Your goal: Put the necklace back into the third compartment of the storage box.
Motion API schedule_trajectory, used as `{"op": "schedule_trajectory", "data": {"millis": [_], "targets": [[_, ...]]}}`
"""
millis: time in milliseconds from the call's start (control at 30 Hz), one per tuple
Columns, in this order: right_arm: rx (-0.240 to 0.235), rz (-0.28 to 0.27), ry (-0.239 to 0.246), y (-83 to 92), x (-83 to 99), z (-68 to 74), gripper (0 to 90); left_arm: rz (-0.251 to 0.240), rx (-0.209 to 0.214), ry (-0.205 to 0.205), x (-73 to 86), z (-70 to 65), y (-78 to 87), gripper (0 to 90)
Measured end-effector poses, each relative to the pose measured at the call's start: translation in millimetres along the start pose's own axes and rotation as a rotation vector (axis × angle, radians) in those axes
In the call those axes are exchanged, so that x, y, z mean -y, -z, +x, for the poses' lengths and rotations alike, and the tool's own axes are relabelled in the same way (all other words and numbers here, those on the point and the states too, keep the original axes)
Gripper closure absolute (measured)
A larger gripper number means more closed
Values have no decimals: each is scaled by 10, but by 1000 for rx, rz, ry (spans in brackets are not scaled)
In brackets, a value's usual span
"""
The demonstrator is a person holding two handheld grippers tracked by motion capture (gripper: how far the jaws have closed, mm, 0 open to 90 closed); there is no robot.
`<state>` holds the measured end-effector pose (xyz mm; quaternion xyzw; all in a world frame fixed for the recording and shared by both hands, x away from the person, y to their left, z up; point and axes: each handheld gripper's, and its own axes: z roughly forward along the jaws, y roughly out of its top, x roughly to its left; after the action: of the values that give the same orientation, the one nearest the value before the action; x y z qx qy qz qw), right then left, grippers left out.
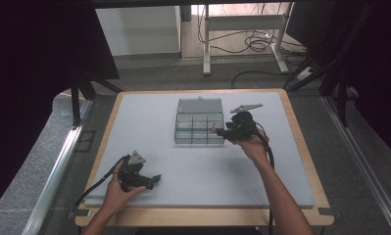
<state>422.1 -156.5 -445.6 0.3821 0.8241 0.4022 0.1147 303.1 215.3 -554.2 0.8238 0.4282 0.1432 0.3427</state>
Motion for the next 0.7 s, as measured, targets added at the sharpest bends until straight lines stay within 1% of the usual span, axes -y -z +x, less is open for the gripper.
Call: {"op": "schedule_trajectory", "data": {"millis": [33, 233, 267, 300, 333, 367, 500, 533, 567, 600, 633, 667, 700], "targets": [[0, 0, 0, 0, 0, 0, 419, 0, 0, 0, 0, 0, 0, 4], [-27, -22, 9, 244, 287, 66, 371, 0, 0, 0, 0, 0, 0, 4], [-32, -27, 7, 291, 358, 72, 366, 0, 0, -1, 0, 0, 0, 4], [-40, -29, -3, 363, 476, 80, 355, -1, 0, -3, 0, 3, 0, 4], [-40, -29, -3, 363, 476, 80, 355, -1, 0, -3, 0, 3, 0, 4], [-44, -32, -7, 396, 539, 80, 353, -1, 0, 0, 1, 0, 0, 4], [-48, -21, -16, 473, 818, 62, 342, 0, 0, -2, 0, 2, 0, 4], [-46, -13, -26, 489, 945, 44, 339, -2, 0, 0, 1, 1, -2, 4], [-45, -13, -30, 491, 997, 29, 338, -2, 1, 0, 0, 1, -2, 4], [-42, 3, -35, 487, 1024, 14, 329, -2, 1, 0, 0, 1, -2, 4], [-42, 3, -35, 487, 1024, 14, 329, -1, 0, 0, 0, 1, -1, 4], [-39, 15, -26, 496, 1030, -2, 326, -1, 0, 0, 1, 1, -1, 4], [-28, 6, -27, 512, 1023, -10, 326, -1, 0, -1, 1, 1, -1, 4]]}}
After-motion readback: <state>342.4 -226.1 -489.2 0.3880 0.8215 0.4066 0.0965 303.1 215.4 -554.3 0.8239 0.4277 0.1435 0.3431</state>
